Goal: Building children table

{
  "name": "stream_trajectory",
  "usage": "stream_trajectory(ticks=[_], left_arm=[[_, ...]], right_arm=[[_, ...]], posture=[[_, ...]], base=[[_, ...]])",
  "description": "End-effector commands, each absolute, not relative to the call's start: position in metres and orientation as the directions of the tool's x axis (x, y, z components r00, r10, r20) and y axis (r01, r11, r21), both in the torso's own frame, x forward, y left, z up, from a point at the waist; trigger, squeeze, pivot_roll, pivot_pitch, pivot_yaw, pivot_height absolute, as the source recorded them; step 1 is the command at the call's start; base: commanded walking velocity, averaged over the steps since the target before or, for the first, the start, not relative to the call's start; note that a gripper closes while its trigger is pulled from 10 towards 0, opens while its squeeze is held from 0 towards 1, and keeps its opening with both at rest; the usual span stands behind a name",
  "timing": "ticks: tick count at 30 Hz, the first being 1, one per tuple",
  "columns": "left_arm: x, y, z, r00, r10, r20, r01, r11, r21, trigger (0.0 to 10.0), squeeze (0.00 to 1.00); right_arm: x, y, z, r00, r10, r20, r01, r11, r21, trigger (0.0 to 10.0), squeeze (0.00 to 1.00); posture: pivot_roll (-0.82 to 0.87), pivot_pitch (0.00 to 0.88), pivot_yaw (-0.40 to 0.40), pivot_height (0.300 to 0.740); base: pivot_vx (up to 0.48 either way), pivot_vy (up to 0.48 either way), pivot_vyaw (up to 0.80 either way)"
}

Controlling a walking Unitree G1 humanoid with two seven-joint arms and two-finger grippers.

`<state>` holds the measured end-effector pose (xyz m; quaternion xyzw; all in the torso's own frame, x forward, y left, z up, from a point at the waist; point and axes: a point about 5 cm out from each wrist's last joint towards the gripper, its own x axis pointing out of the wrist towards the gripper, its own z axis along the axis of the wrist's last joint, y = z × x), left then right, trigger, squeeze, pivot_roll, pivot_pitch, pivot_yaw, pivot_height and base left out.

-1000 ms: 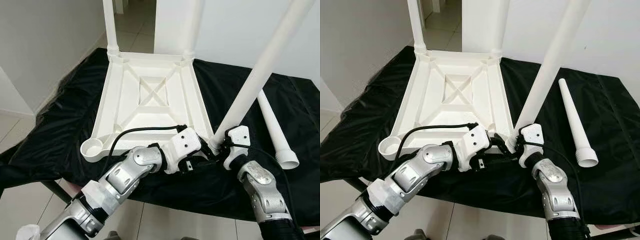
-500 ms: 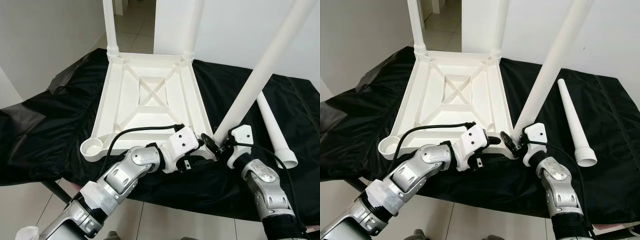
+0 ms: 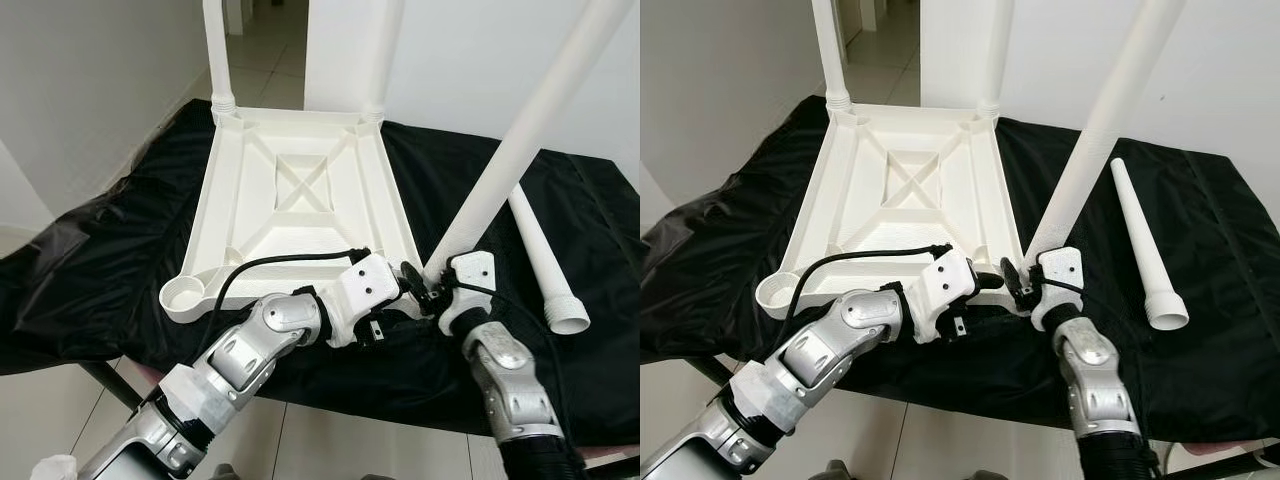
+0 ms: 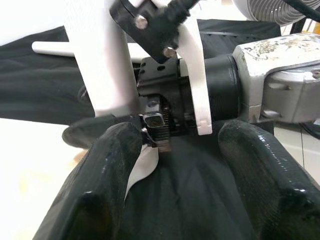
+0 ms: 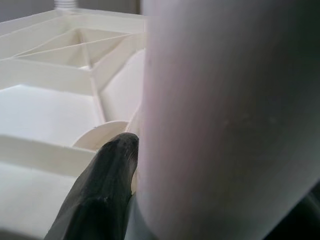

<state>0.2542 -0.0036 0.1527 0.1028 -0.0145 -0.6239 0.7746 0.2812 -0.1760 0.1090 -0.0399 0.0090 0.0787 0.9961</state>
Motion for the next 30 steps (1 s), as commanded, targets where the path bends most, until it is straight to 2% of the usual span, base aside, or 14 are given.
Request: stream_trajectory(ticks=[1, 2, 4, 12, 21, 22, 25, 26, 30], left_arm=[[0.250, -0.003, 0.151, 0.153, -0.979, -0.135, 0.976, 0.128, 0.177, 10.0, 0.00], [0.250, -0.004, 0.151, 0.154, -0.979, -0.135, 0.976, 0.129, 0.175, 10.0, 0.00], [0.250, -0.004, 0.151, 0.154, -0.979, -0.135, 0.976, 0.129, 0.175, 10.0, 0.00], [0.251, -0.004, 0.152, 0.154, -0.979, -0.135, 0.976, 0.129, 0.175, 10.0, 0.00], [0.249, -0.006, 0.151, 0.145, -0.980, -0.133, 0.979, 0.122, 0.165, 10.0, 0.00], [0.249, -0.006, 0.151, 0.141, -0.981, -0.133, 0.979, 0.118, 0.168, 10.0, 0.00], [0.249, -0.007, 0.151, 0.139, -0.981, -0.134, 0.979, 0.115, 0.170, 10.0, 0.00], [0.250, -0.007, 0.152, 0.139, -0.981, -0.133, 0.978, 0.115, 0.174, 10.0, 0.00], [0.252, -0.006, 0.153, 0.147, -0.981, -0.129, 0.976, 0.123, 0.179, 10.0, 0.00]], right_arm=[[0.279, -0.182, 0.094, 0.992, 0.071, -0.106, -0.079, 0.995, -0.069, 10.0, 0.00], [0.280, -0.178, 0.093, 0.994, -0.020, -0.108, 0.014, 0.998, -0.057, 10.0, 0.00], [0.280, -0.177, 0.093, 0.994, -0.040, -0.106, 0.034, 0.998, -0.058, 10.0, 0.00], [0.276, -0.163, 0.094, 0.958, -0.264, -0.112, 0.265, 0.964, -0.003, 10.0, 0.00], [0.271, -0.153, 0.096, 0.949, -0.297, -0.104, 0.300, 0.954, 0.019, 10.0, 0.00], [0.270, -0.157, 0.097, 0.947, -0.305, -0.098, 0.308, 0.951, 0.019, 10.0, 0.91], [0.270, -0.159, 0.098, 0.946, -0.310, -0.094, 0.313, 0.950, 0.019, 10.0, 0.91], [0.269, -0.160, 0.100, 0.949, -0.305, -0.080, 0.307, 0.951, 0.022, 10.0, 1.00], [0.265, -0.161, 0.105, 0.955, -0.296, -0.030, 0.297, 0.954, 0.048, 10.0, 1.00]], posture=[[0.02, 0.000, -0.036, 0.740], [0.02, 0.000, -0.035, 0.740], [0.02, 0.000, -0.035, 0.740], [0.01, 0.000, -0.031, 0.740], [0.00, 0.001, -0.020, 0.740], [0.00, 0.000, -0.020, 0.740], [0.00, 0.000, -0.020, 0.740], [0.00, 0.000, -0.020, 0.740], [0.00, 0.000, -0.021, 0.740]], base=[[0.000, 0.000, 0.00], [0.000, 0.000, 0.00], [0.000, 0.000, 0.00], [0.000, 0.000, 0.00], [0.000, 0.000, 0.00], [0.000, 0.000, 0.00], [0.000, 0.000, 0.00], [0.000, 0.000, 0.00], [0.000, 0.000, 0.00]])
